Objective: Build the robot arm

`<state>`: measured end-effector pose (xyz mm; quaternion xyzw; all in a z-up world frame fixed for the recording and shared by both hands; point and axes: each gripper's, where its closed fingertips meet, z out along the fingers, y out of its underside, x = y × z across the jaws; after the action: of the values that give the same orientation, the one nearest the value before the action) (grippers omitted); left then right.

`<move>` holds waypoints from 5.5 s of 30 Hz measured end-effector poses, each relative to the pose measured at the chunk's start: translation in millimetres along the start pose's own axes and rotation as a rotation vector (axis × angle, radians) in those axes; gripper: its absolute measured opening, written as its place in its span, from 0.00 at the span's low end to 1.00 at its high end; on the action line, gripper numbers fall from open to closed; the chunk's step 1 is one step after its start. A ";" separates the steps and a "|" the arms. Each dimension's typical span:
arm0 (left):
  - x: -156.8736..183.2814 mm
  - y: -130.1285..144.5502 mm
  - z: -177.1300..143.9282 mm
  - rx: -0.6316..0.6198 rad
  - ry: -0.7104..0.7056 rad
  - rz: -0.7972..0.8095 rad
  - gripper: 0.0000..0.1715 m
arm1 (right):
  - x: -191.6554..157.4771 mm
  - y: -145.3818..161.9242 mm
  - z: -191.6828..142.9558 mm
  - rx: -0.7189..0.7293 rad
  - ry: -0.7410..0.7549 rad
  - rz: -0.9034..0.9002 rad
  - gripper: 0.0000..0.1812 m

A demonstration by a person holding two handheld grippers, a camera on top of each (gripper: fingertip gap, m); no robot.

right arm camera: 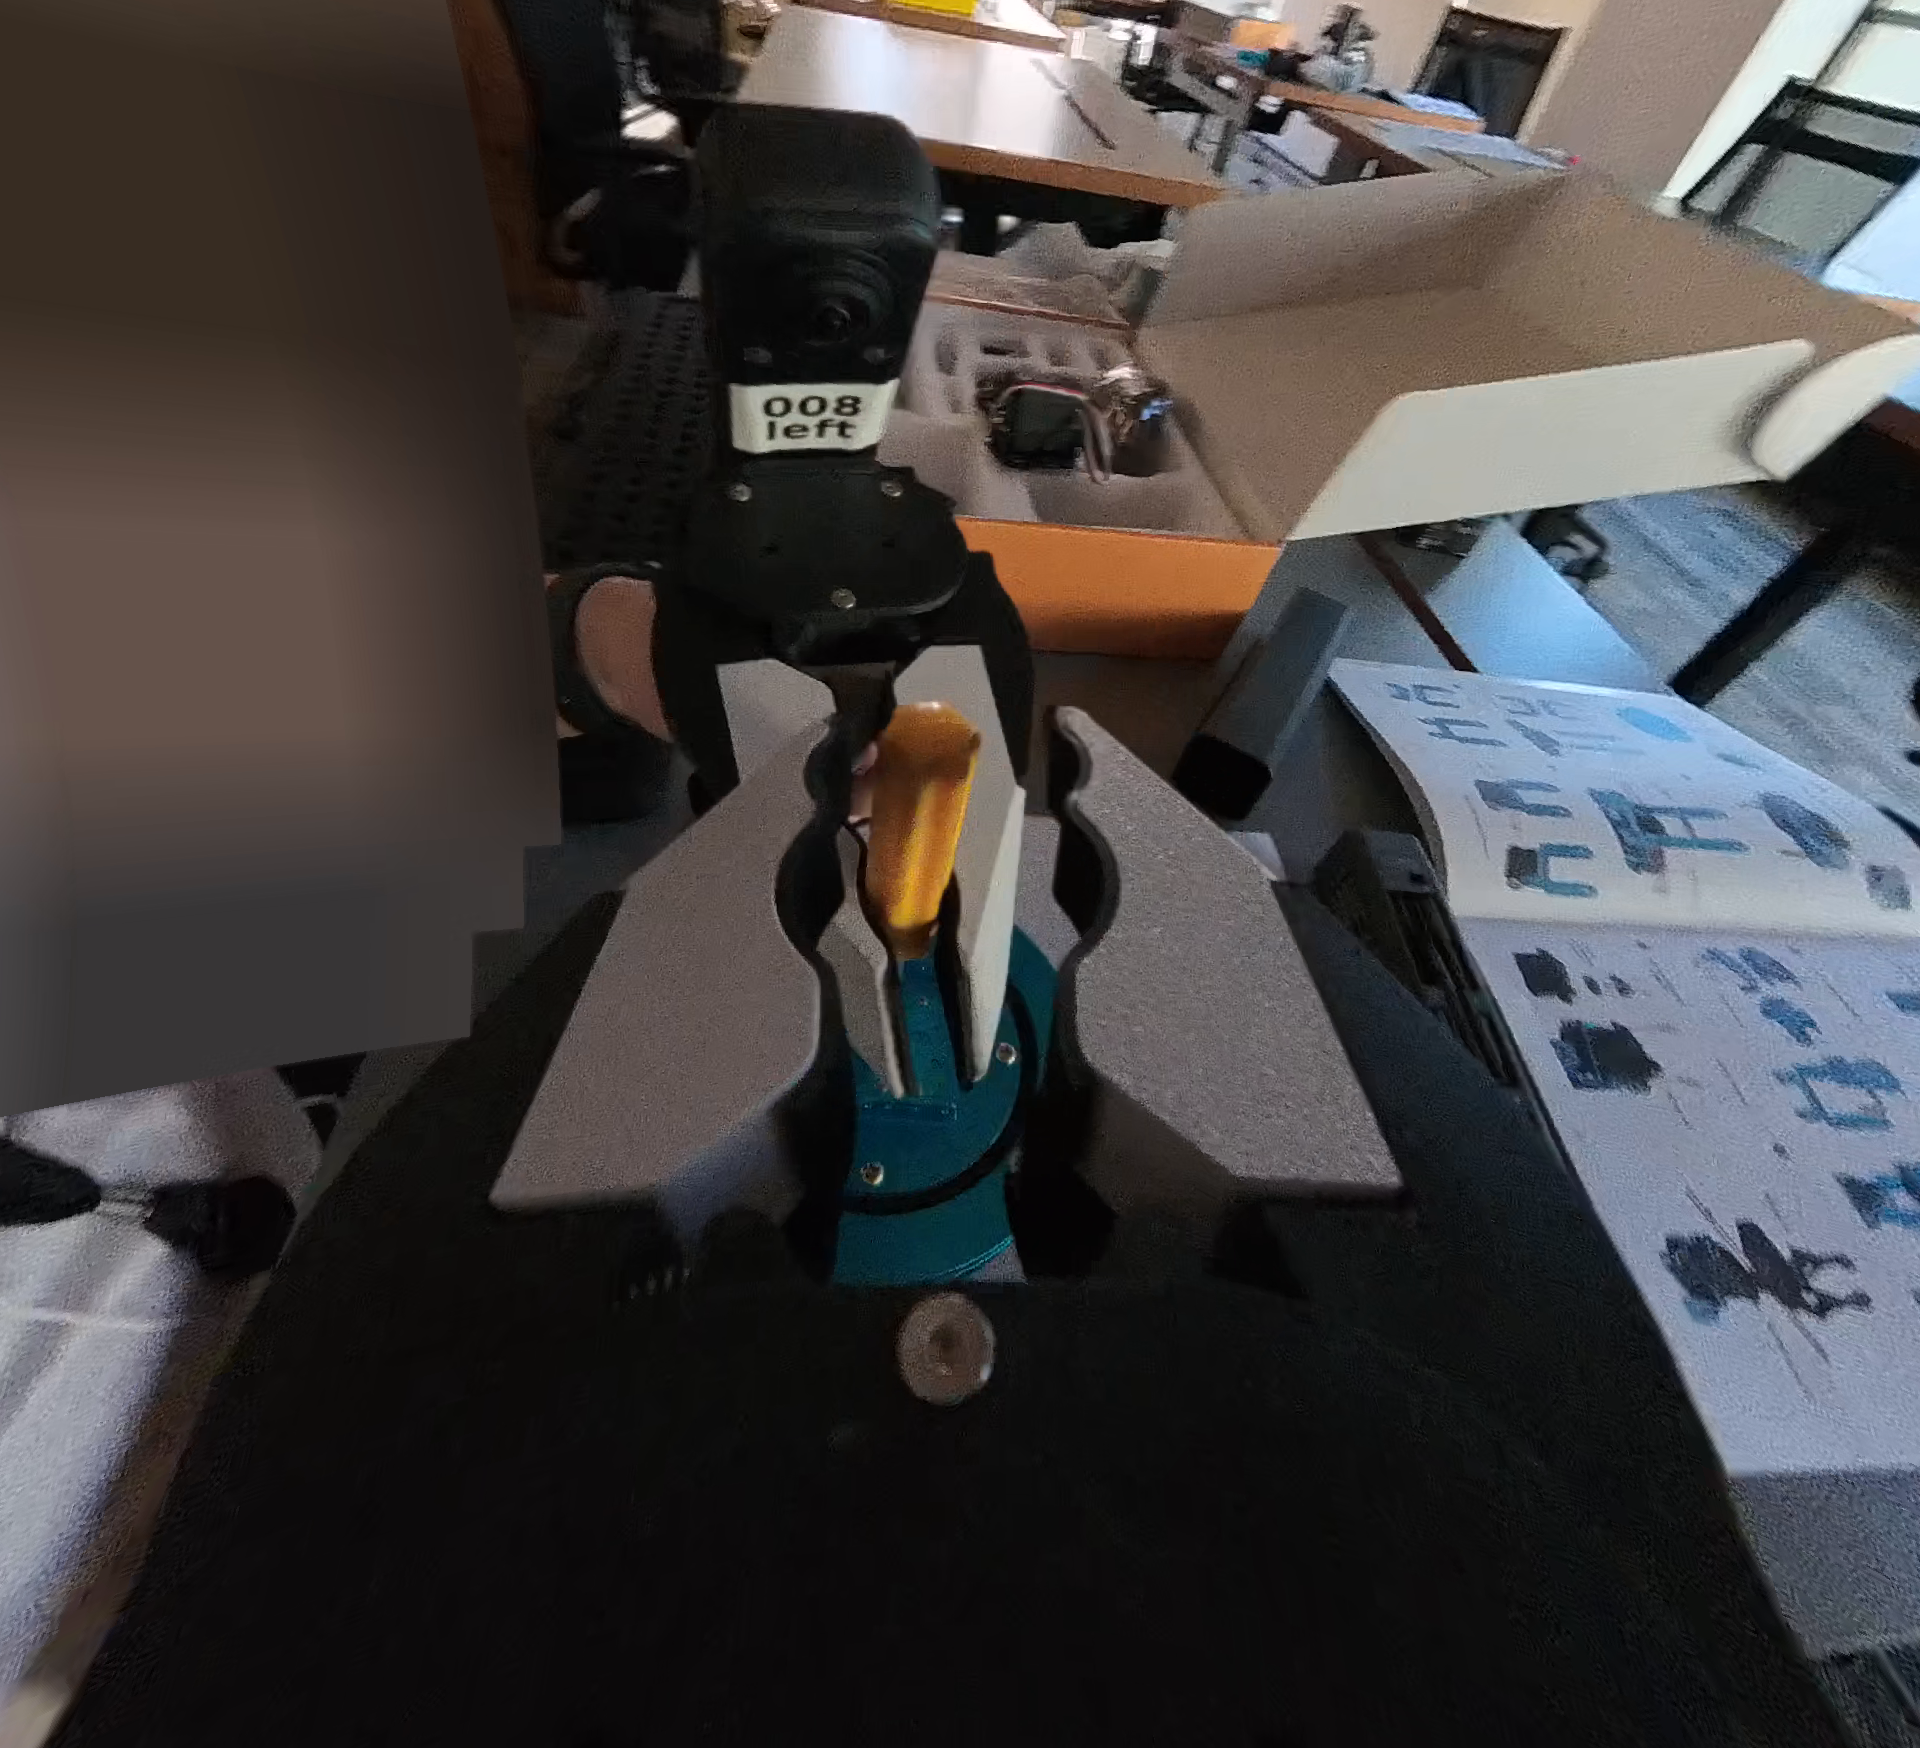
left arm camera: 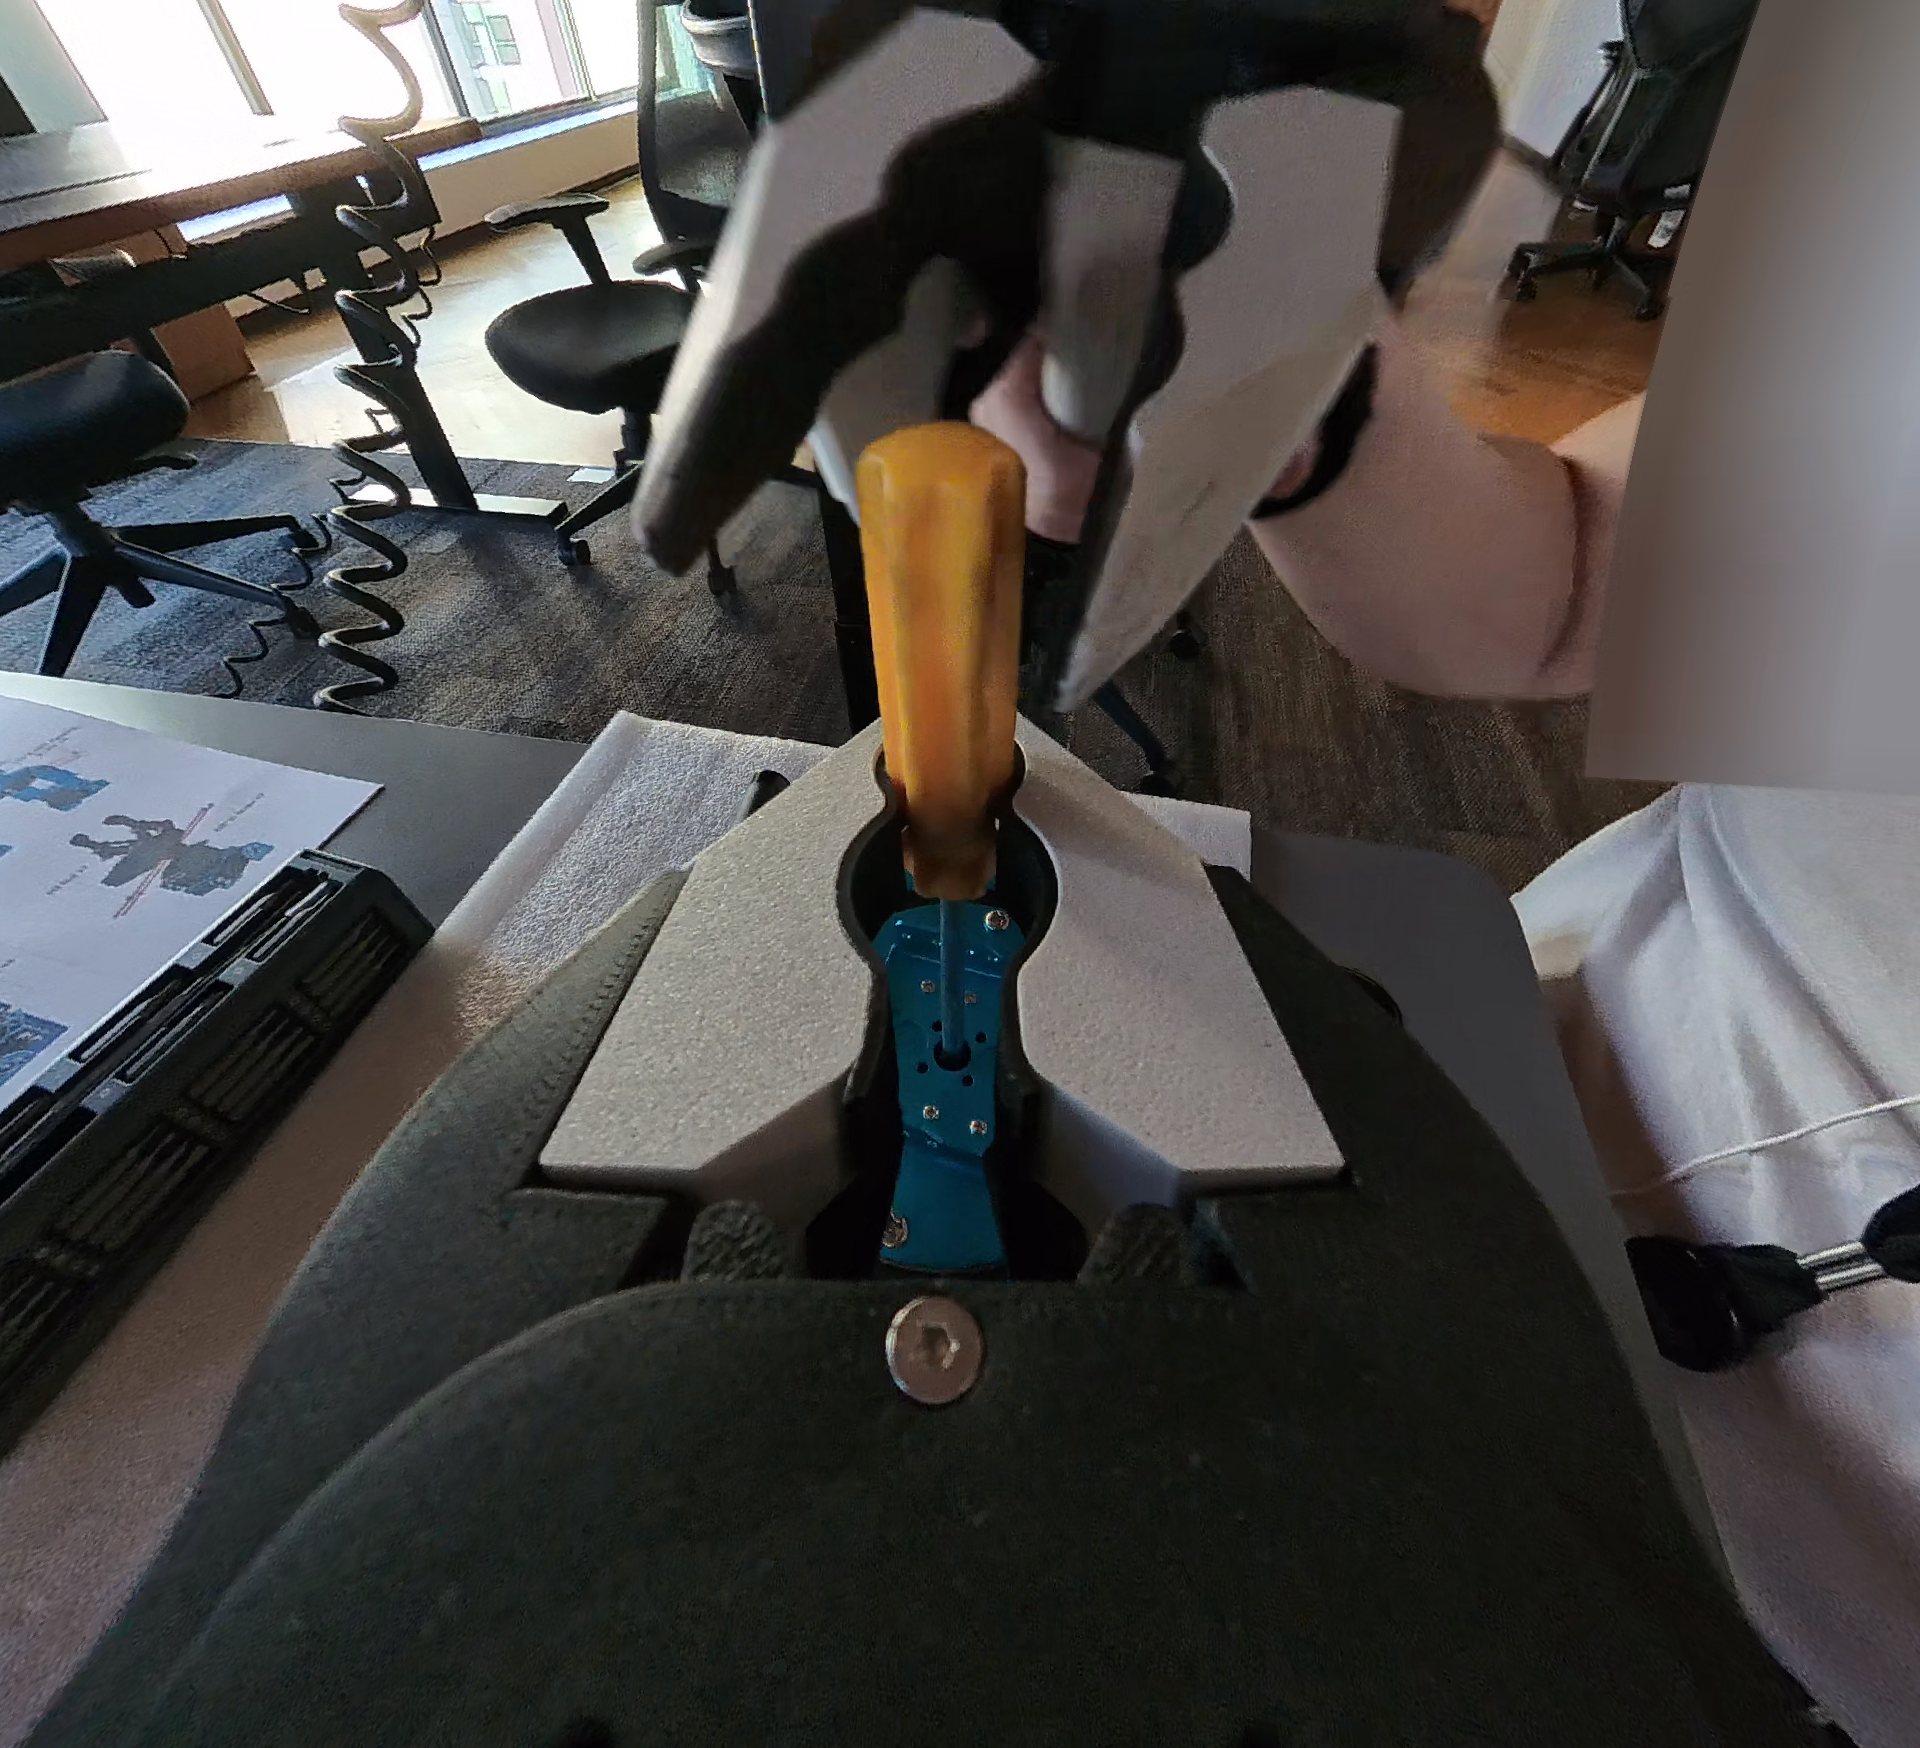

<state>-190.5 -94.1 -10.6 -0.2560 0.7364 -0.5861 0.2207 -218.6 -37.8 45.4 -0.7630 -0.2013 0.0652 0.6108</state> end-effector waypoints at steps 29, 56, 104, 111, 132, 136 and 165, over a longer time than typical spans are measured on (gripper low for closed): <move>1.4 0.8 -2.7 0.024 -0.006 -0.012 0.05 | -4.1 6.2 5.8 0.223 0.169 0.204 0.09; 2.1 2.1 -2.3 0.020 0.013 -0.007 0.05 | -5.6 12.1 3.1 0.162 -0.241 0.002 0.18; 2.9 6.5 1.0 -0.007 -0.013 0.011 0.06 | -6.1 0.1 -11.9 0.347 0.323 0.185 0.09; -1.3 5.9 2.7 -0.003 0.001 -0.025 0.06 | -6.2 3.7 -7.1 0.174 -0.345 0.174 0.09; -7.8 8.7 -1.0 -0.019 -0.063 -0.007 0.05 | 3.6 1.7 6.2 0.145 -0.153 0.124 0.09; -4.9 8.9 -0.1 -0.013 -0.052 -0.005 0.05 | 3.3 2.2 -0.6 0.290 0.234 0.298 0.09; -2.3 10.2 0.0 -0.037 -0.047 0.004 0.06 | -11.3 11.7 2.7 0.189 -0.321 0.019 0.09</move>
<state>-190.0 -90.8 -20.5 -0.2724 0.7423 -0.5657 0.2342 -227.2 -41.7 31.9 -0.6838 -0.2821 0.2104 0.6392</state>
